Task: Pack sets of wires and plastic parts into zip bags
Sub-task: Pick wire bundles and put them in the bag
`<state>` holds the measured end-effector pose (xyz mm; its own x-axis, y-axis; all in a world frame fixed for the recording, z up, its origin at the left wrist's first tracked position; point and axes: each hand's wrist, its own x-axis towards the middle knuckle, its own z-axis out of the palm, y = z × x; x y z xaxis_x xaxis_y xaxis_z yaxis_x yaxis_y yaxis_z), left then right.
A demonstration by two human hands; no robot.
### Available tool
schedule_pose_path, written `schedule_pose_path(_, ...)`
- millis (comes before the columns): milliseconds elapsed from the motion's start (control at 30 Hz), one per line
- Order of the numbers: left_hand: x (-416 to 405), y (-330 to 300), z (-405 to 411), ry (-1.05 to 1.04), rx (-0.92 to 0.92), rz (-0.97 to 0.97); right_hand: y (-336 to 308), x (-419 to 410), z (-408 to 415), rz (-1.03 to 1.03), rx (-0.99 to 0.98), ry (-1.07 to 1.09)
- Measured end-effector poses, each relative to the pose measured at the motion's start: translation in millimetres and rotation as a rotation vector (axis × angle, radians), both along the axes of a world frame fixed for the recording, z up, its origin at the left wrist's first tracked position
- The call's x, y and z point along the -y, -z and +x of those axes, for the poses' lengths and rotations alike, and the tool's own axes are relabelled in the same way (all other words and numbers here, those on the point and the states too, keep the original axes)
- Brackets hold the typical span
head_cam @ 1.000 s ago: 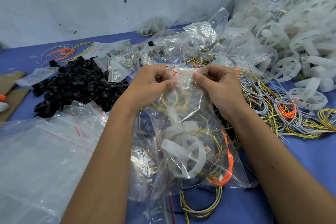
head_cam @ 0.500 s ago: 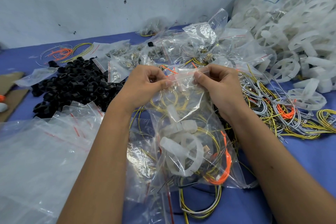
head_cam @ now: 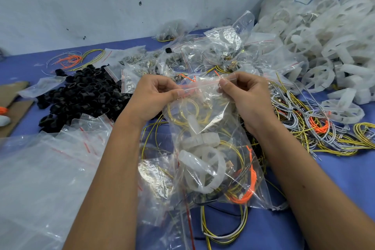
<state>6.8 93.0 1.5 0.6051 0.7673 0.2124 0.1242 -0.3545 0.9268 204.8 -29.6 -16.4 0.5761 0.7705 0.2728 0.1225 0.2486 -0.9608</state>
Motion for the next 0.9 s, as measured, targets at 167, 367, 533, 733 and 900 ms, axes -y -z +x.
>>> schedule_pose_path(167,-5.5,6.5,-7.8,-0.076,0.015,-0.076,-1.4,1.1,-0.2,0.025,-0.062,0.011)
schedule_pose_path(367,-4.6,5.6,-9.3,-0.045,0.037,-0.02,-2.6,2.1,-0.4,0.026,-0.071,0.006)
schedule_pose_path(533,-9.0,10.6,-13.8,-0.075,0.08,-0.09,-3.2,2.4,0.7,0.027,-0.09,0.021)
schedule_pose_path(733,-10.7,10.8,-19.7,-0.085,0.098,-0.038,-2.2,2.2,0.1,0.031,-0.091,0.018)
schedule_pose_path(900,-8.5,11.4,-19.0,-0.057,0.107,-0.066,-2.9,2.4,2.4,0.038,-0.109,0.018)
